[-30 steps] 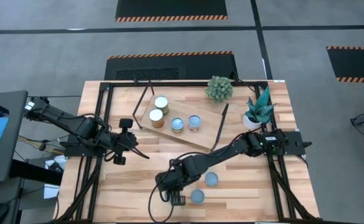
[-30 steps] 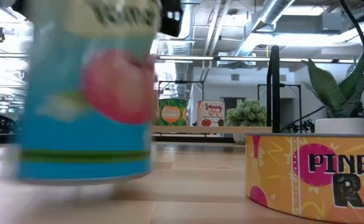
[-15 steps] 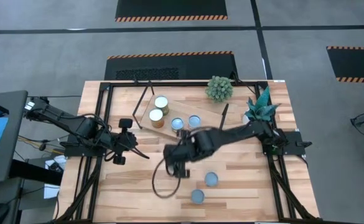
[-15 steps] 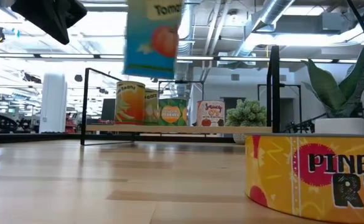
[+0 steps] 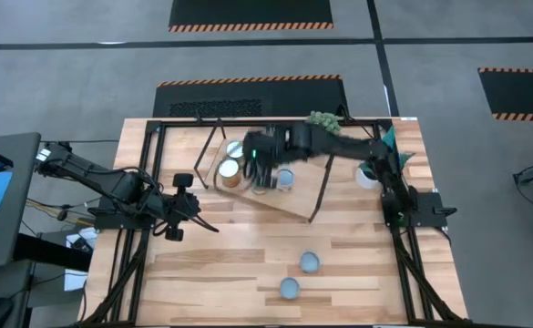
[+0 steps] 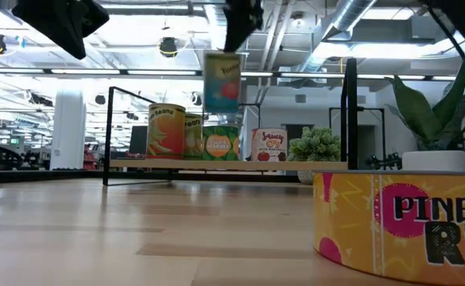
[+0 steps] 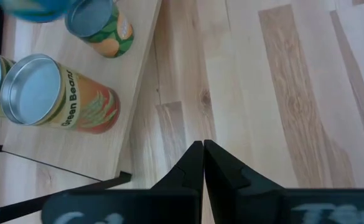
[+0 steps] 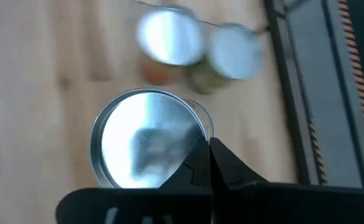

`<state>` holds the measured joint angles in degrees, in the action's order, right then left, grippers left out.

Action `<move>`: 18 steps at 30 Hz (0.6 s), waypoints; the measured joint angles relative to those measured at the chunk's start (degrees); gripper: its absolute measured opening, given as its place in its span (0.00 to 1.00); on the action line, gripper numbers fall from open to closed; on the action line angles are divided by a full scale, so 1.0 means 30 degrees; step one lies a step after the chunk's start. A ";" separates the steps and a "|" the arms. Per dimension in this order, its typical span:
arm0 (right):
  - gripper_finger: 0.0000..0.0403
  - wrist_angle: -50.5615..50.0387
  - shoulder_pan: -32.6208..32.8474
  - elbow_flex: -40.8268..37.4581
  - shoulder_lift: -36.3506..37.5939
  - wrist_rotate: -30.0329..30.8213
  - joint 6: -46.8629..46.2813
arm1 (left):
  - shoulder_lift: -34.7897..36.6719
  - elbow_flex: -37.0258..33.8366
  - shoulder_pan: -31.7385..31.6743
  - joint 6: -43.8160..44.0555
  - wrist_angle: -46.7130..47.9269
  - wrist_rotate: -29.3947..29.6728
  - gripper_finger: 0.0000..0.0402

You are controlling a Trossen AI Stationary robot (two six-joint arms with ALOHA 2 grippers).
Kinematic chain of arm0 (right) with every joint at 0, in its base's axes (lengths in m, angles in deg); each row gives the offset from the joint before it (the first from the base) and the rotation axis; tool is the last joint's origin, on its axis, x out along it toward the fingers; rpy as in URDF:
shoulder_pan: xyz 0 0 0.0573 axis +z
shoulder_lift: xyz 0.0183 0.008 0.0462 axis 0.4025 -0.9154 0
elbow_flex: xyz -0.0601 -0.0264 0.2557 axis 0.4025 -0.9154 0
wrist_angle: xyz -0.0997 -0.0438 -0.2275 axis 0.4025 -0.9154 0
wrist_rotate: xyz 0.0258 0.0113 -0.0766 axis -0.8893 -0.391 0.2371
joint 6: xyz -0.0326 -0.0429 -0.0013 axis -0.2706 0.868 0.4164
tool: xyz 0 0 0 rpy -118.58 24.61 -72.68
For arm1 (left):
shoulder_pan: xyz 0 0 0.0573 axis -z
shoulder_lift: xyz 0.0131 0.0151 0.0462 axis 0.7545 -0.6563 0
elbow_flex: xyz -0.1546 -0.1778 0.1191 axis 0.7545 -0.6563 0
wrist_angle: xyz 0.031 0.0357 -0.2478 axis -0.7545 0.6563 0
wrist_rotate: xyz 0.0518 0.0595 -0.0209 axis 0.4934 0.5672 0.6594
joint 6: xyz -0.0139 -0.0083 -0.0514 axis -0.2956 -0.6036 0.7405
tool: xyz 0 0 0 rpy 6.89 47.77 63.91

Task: Pick and place cans onto a shelf
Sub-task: Put the canned tomatoes on the shelf

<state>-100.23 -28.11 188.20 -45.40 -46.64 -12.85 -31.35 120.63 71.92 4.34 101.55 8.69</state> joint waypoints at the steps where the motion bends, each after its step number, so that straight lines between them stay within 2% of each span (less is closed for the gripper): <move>1: 0.00 0.0027 -0.0526 0.0000 0.0005 0.0000 0.0380 | 0.0000 0.0000 0.0000 -0.0007 -0.0007 0.0020 0.00; 5: 0.00 0.0362 -0.2505 0.0000 -0.0039 -0.0282 0.1495 | 0.0000 0.0000 0.0006 -0.0160 -0.0072 0.0319 0.00; 11: 0.00 0.0682 -0.4791 -0.0007 -0.0039 -0.2954 0.2133 | 0.0000 0.0000 0.0007 0.0077 -0.0094 0.0941 0.00; 18: 0.00 0.2624 -0.5539 -0.1924 -0.0082 -0.3855 0.2466 | 0.0000 -0.0007 0.0000 0.0692 -0.0102 0.1564 0.00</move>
<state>-92.36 -44.73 182.43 -45.65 -58.21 -5.45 -31.35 120.60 71.92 6.42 101.24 13.38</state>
